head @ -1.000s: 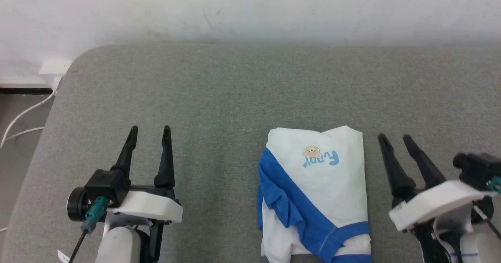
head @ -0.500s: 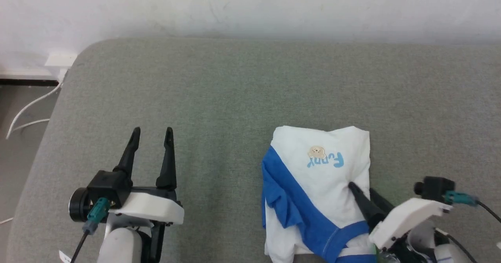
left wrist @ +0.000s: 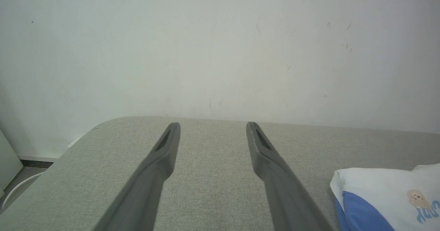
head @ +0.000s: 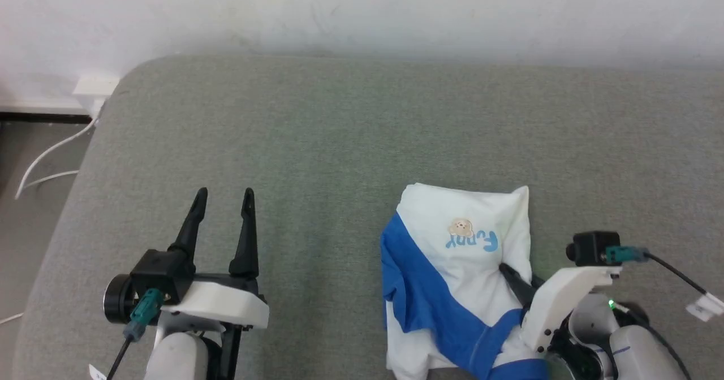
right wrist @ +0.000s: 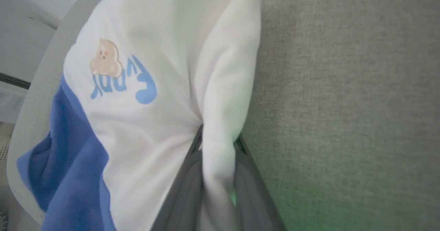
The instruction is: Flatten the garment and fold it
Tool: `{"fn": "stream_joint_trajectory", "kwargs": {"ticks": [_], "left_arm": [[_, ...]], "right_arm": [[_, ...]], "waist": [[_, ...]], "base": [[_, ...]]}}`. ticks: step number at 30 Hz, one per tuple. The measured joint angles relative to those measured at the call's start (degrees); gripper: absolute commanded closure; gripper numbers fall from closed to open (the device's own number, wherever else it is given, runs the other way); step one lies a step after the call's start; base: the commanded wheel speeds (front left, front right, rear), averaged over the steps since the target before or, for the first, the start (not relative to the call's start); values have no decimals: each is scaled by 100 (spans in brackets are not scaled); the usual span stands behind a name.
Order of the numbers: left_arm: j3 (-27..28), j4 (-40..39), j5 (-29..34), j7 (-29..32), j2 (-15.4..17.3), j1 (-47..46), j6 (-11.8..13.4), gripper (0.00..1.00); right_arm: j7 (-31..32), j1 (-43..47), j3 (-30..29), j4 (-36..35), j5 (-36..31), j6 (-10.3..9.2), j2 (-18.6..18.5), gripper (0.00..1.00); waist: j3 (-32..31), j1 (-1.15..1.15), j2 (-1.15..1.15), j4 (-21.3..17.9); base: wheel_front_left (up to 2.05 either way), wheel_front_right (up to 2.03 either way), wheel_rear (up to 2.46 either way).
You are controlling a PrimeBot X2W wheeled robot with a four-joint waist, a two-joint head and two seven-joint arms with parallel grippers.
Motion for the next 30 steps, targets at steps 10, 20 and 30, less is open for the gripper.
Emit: {"fn": "stream_joint_trajectory", "kwargs": {"ticks": [10, 20, 30], "left_arm": [[10, -253, 94, 0, -1, 12, -48, 0], [-176, -420, 245, 0, 38, -588, -158, 0], [-274, -489, 454, 11, 426, -1150, -216, 0]], "right_arm": [[1000, -531, 442, -1145, -1935, -2, -488, 100], [787, -1725, 747, -506, -2104, -3, -1688, 100], [53, -2755, 419, 564, -2529, -1, -2198, 100]], "waist": [[75, 0, 0, -644], [474, 0, 0, -1608], [1393, 1, 0, -2249]], "base": [[0, 0, 0], [0, 0, 0], [0, 0, 0]]}}
